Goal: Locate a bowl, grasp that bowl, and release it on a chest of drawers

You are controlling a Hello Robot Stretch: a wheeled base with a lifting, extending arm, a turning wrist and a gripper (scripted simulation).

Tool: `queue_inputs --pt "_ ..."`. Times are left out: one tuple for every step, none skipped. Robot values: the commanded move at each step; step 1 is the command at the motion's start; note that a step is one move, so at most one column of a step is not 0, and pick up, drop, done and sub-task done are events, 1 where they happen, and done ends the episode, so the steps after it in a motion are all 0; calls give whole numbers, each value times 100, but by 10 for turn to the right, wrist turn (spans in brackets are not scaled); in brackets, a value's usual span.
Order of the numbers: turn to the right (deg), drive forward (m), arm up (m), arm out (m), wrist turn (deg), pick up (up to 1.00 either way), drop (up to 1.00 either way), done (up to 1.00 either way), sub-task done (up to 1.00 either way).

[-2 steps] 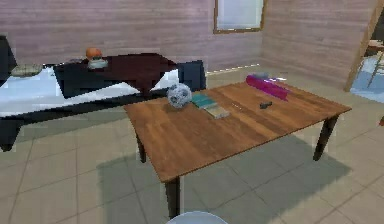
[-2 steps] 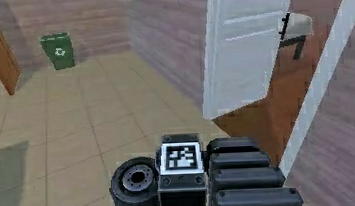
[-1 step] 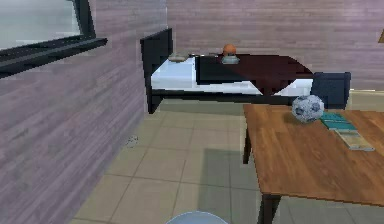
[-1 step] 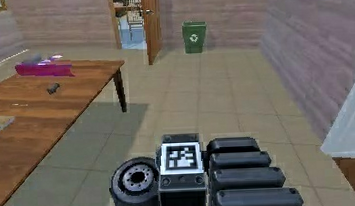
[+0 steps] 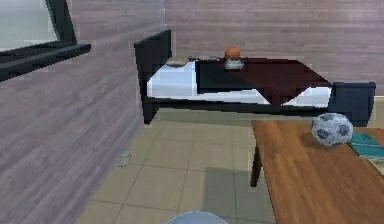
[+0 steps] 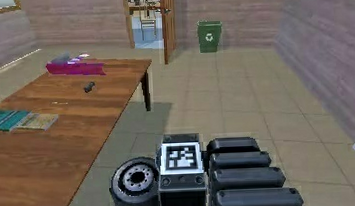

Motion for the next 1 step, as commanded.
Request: queue_inputs --pt "-300 0 0 0 0 0 0 0 0"
